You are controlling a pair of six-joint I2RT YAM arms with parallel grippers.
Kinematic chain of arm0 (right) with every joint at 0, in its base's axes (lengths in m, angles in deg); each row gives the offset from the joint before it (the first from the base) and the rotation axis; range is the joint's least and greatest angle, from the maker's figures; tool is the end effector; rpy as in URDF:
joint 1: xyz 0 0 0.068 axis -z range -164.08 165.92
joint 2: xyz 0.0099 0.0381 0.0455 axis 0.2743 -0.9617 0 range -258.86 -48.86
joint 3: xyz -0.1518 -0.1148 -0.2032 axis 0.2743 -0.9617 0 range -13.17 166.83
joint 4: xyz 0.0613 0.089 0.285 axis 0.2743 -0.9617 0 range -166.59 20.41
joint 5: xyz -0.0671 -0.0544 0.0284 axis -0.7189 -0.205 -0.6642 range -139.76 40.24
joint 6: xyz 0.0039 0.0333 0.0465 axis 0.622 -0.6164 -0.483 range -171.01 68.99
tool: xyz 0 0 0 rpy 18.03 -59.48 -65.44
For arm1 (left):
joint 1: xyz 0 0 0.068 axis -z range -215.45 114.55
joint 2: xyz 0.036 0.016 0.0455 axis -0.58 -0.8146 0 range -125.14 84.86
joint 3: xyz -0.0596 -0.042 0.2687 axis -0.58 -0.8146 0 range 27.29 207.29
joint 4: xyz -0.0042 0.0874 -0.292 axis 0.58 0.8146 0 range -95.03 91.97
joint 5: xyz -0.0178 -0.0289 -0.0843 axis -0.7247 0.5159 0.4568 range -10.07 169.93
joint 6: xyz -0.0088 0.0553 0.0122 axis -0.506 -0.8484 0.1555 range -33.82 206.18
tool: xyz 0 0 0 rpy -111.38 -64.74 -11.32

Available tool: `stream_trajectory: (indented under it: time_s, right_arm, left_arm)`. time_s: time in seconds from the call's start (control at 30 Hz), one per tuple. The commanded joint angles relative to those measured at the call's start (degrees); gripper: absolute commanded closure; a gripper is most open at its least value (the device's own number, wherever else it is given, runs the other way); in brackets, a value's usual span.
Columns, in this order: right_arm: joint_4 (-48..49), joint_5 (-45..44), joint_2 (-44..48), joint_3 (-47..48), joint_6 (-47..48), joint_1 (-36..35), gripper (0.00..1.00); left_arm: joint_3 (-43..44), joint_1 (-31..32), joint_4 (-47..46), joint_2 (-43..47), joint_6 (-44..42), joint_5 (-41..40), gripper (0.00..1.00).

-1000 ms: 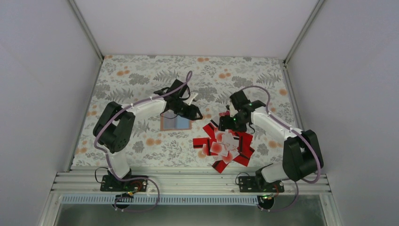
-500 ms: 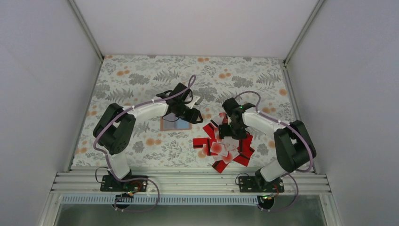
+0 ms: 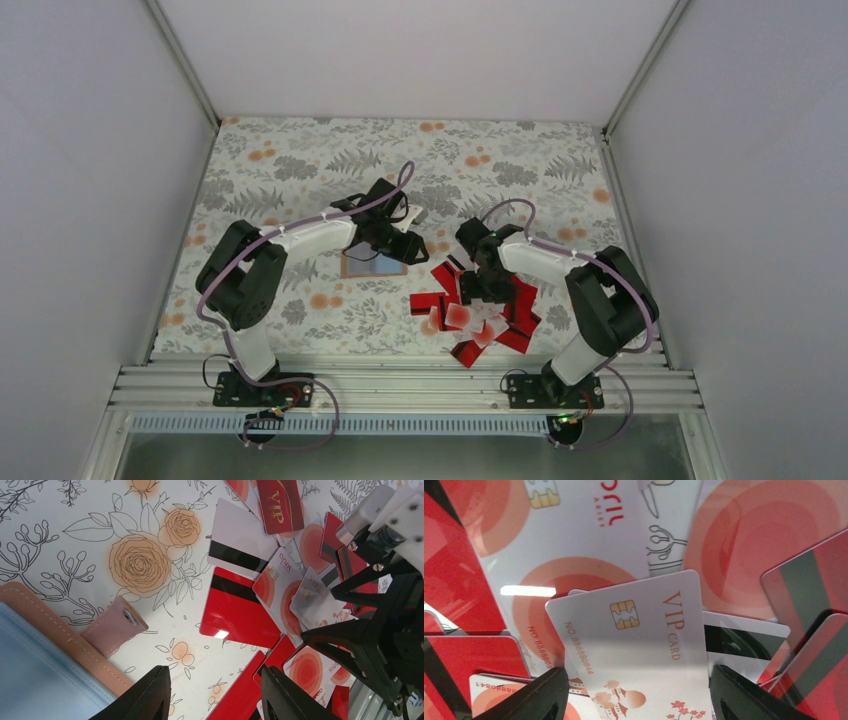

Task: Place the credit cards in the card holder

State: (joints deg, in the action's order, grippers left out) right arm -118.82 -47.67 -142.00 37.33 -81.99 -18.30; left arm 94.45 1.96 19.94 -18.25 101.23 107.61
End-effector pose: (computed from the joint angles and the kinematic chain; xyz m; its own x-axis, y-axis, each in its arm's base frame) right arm 0.2353 0.1618 0.1156 -0.9973 -0.0562 0.0466 -0.0556 0.9984 0.0144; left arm 0.3105 -0.2612 0.1580 -0.8567 0.3656 -0.3640 0.5124 0.6848 -0.5182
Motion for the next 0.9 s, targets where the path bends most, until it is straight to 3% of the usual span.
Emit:
stream_trajectory:
  time_s: [0.0,0.07,0.3,0.87]
  right_arm:
    - [2.8,0.3,-6.6,-4.0,-2.7,-2.9,0.31]
    - [3.7,0.8,-7.5,-4.0,-2.4,-3.3,0.39]
    - [7.3,4.0,-7.7,-2.0,-0.9,-3.5,0.45]
    - [15.8,19.1,-3.1,0.6,4.6,-2.2,0.43]
  left_arm:
    - [-0.2,0.3,-0.9,1.8,0.5,-0.4,0.54]
    - [-0.1,0.4,-0.9,1.9,0.5,-0.5,0.54]
    - [-1.4,0.4,-1.8,2.5,1.3,0.5,0.54]
    - [-6.0,0.4,-12.4,1.7,8.2,13.8,0.54]
